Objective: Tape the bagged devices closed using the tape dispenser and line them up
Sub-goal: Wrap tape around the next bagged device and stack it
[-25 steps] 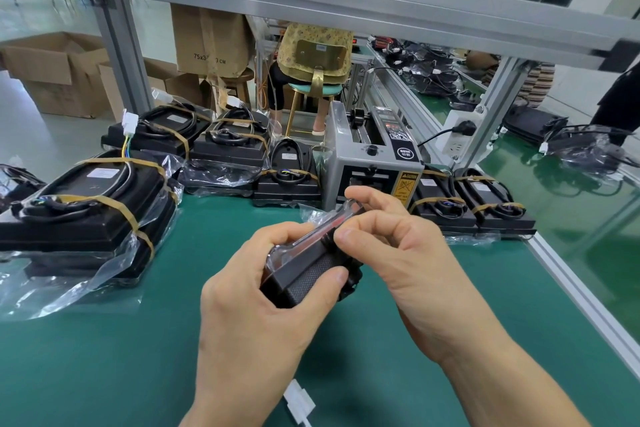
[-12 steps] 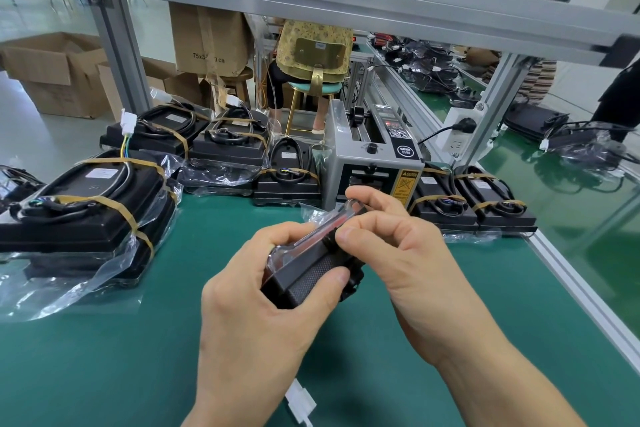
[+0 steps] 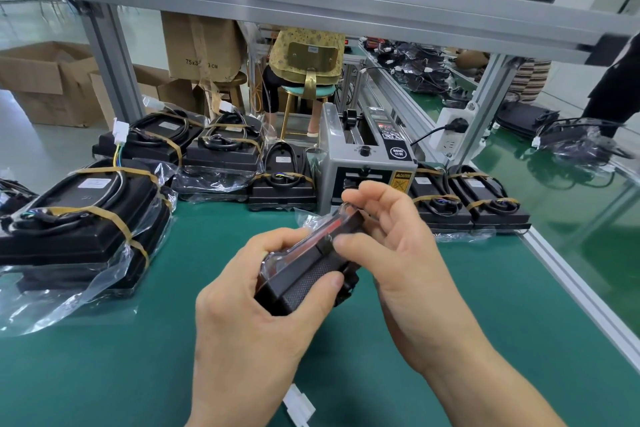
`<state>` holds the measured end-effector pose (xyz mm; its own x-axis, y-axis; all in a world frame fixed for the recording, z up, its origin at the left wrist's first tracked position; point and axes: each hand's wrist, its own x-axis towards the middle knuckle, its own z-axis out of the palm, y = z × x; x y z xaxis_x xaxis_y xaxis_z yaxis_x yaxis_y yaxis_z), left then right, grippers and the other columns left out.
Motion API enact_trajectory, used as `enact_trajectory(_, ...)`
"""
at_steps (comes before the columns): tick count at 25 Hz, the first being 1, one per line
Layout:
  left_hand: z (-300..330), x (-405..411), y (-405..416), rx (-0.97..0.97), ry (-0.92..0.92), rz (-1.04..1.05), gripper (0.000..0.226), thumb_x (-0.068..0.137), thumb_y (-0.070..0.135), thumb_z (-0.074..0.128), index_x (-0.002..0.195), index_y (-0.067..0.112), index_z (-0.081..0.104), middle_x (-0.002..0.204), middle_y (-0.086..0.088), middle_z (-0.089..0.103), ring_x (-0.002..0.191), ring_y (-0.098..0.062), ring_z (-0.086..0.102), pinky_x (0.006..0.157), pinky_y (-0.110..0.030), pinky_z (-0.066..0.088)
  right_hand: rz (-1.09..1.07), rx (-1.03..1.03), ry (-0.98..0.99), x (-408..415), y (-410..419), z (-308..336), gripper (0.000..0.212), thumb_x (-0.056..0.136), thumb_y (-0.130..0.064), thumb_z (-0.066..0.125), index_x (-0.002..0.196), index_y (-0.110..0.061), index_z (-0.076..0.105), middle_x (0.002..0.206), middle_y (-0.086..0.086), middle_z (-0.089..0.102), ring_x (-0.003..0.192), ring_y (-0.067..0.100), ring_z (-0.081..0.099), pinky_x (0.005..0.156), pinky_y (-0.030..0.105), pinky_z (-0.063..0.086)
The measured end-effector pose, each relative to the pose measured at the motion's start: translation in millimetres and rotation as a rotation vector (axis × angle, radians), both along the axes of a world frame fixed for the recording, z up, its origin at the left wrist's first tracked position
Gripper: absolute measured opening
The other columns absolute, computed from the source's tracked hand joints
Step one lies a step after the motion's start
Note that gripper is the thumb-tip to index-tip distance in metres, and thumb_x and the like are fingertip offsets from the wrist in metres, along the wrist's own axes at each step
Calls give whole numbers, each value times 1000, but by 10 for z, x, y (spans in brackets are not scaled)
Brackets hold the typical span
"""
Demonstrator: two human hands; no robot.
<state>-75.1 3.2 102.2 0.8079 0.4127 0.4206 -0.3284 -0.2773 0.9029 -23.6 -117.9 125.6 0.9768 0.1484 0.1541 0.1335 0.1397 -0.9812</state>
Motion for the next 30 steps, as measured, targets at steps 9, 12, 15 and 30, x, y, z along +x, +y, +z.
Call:
enact_trajectory(9,18,5,26,2,-40,18,42,52,50,72,92,40,66,82,21,69,70,0,65,63,-13,53,33,-64,-24,-24,69,-34,53,67,-15,72,114,-31,55,113,-11,61,103,1,58,87,18,47)
enact_trajectory(12,29,5,27,-3,-54,18,41,52,50,70,92,39,66,81,22,69,70,1,65,63,-5,48,75,-106,-42,-23,48,-12,63,59,-18,76,115,-34,54,117,-17,59,109,-3,56,90,15,47)
enact_trajectory(15,18,2,16,-6,-67,8,41,52,49,71,91,39,67,80,23,69,70,2,65,63,-3,46,119,-124,-21,27,-6,31,67,55,-13,78,114,-35,55,118,-20,59,112,-3,55,85,13,46)
enact_trajectory(30,-103,104,431,-282,-82,8,37,54,12,85,83,30,74,79,4,74,67,-7,68,64,-16,55,212,-176,42,87,-262,-324,66,68,-41,78,127,-40,49,127,-29,56,124,-13,44,109,20,33)
